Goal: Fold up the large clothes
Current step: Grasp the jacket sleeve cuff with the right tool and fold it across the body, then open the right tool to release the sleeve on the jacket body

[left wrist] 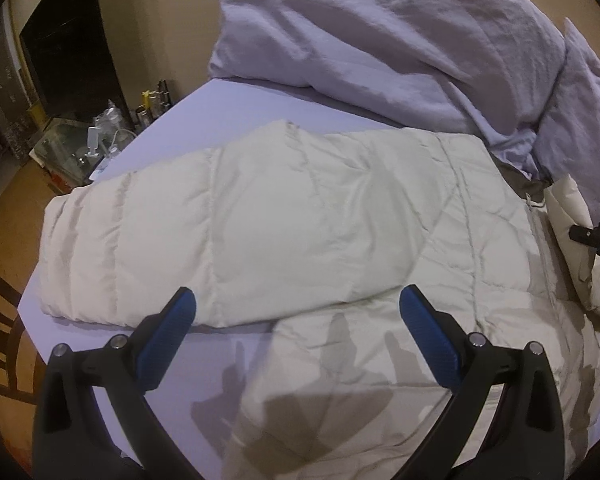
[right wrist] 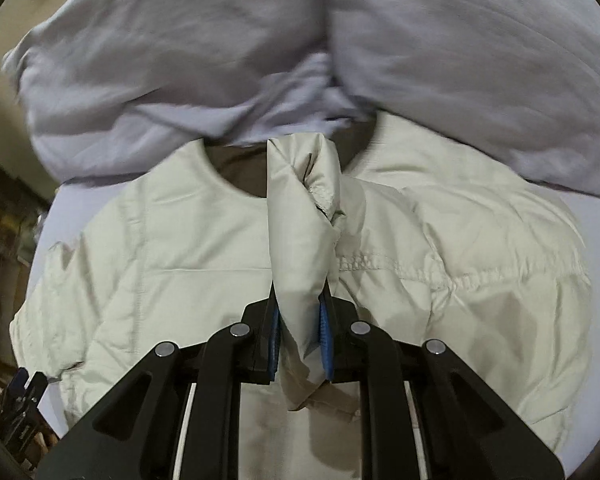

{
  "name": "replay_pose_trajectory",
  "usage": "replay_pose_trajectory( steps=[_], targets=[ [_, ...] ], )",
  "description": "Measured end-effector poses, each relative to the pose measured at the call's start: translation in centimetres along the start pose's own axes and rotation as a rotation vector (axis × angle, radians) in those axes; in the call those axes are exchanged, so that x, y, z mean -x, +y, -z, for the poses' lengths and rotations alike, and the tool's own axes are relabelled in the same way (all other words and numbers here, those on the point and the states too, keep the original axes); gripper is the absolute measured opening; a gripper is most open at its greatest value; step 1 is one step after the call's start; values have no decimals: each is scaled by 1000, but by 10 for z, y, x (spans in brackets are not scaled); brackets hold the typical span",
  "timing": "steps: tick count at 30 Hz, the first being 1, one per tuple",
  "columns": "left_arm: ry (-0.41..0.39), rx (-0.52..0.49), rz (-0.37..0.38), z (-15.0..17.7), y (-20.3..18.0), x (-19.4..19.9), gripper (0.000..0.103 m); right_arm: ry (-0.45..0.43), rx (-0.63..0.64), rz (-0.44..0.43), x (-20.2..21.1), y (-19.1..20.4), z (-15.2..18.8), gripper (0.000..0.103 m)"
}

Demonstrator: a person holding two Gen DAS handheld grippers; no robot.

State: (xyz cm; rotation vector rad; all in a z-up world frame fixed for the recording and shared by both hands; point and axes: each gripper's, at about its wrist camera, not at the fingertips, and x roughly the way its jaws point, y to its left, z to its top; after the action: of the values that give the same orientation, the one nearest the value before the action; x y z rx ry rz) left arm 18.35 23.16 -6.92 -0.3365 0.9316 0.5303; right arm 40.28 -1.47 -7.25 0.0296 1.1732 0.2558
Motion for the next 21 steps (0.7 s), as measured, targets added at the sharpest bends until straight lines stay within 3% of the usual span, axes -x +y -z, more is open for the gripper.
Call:
replay_pose_trajectory(
  steps=[10,12,14,16,19,21],
  targets=[
    [-8,44,-37,-7,23,-8,101,43,49,-16,-40,23,13,20],
    [-5,51,-48,-8,27,-11,101,29,88,-26,-38,27,17,25],
    [-1,58,-58,-9,32,-13,101,29,92,-64,-32,27,14,48],
    [3,67,-66,-9,36,-14,101,-27,75,-101,-15,22,10,58],
    [5,86,-77,-10,45,-15,101,-105,35,-90,0,8,3,58],
    [4,102,-85,-11,52,-15,101,-106,-4,-55,-4,-3,-1,58]
  ],
)
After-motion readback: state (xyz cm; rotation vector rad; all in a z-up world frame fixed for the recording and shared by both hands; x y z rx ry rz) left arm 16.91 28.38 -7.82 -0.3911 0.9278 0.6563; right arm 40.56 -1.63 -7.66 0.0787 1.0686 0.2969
